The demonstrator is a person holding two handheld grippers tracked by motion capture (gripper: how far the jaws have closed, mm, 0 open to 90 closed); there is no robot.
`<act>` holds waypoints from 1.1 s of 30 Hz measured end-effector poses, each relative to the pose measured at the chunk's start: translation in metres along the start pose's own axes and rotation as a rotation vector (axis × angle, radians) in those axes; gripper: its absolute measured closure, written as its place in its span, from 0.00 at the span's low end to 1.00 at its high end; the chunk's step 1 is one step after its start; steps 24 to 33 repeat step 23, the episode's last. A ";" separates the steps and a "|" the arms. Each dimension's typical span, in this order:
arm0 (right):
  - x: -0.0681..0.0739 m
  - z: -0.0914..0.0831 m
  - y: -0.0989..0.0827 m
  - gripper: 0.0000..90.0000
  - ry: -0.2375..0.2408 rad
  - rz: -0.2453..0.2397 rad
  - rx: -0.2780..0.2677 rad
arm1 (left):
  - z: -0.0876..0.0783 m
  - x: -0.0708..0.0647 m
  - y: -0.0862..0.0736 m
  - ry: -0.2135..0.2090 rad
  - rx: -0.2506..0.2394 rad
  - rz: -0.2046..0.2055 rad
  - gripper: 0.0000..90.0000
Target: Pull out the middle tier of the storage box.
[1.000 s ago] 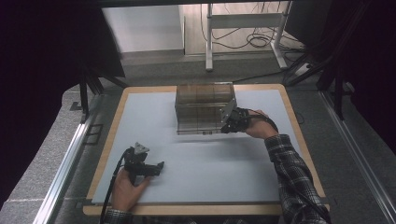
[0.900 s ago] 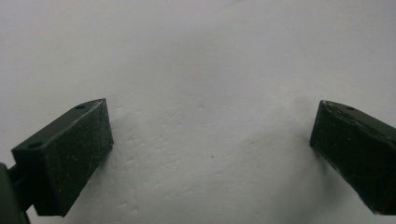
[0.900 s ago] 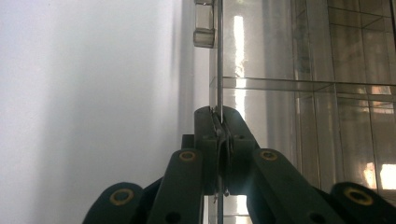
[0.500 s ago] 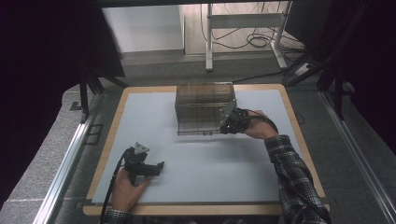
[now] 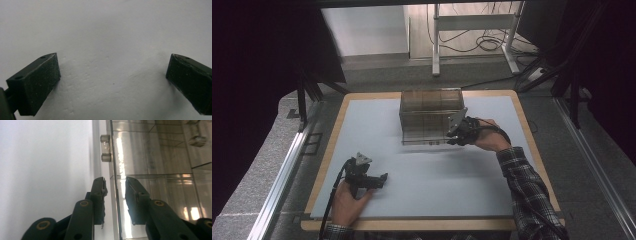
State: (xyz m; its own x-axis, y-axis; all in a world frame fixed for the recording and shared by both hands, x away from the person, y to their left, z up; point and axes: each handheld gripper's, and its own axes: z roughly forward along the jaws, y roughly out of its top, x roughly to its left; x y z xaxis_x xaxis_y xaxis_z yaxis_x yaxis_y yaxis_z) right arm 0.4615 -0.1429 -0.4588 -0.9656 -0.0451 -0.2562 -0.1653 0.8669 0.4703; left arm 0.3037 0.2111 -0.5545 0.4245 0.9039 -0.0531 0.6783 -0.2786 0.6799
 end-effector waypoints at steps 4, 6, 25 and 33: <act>0.005 -0.006 0.000 0.72 -0.032 0.030 -0.029 | 0.000 0.000 0.000 0.000 0.000 0.000 0.00; 0.009 -0.008 -0.001 0.69 -0.046 0.055 -0.042 | 0.000 0.000 0.000 -0.001 0.000 -0.003 0.00; 0.052 -0.018 -0.022 0.38 -0.133 0.267 -0.149 | 0.000 0.000 0.000 0.000 0.001 0.001 0.00; 0.052 -0.018 -0.022 0.38 -0.133 0.267 -0.149 | 0.000 0.000 0.000 0.000 0.001 0.001 0.00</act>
